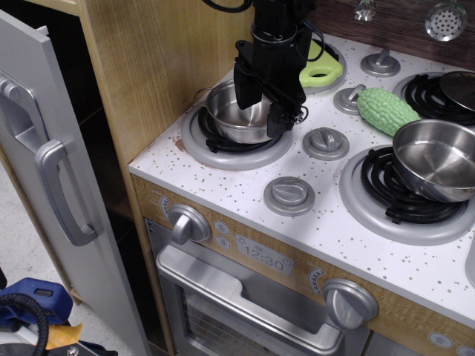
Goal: Pick up pan from stove
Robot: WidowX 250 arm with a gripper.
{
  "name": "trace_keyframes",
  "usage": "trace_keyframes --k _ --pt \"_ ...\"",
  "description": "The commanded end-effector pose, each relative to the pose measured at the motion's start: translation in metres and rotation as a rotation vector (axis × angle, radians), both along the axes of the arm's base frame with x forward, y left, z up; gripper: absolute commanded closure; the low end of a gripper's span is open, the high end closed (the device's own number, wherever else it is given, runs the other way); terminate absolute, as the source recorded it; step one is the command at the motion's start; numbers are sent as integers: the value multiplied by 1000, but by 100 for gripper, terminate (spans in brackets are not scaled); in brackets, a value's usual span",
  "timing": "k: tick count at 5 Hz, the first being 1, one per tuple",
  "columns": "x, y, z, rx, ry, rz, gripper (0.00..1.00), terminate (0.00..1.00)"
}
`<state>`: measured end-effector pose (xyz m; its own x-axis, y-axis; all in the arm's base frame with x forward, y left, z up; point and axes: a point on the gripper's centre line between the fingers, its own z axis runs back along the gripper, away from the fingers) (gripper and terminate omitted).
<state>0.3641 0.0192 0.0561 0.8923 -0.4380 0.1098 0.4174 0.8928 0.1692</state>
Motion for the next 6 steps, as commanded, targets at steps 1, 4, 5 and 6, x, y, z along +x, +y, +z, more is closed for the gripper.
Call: trace_keyframes --k 1,4,5,6 --pt "0 0 0 0 0 0 0 0" --pt "-4 2 -18 -16 -30 4 0 0" --pt "-1 6 -19 -15 -28 -9 100 0" --pt "-1 7 -19 -10 -29 -12 100 0"
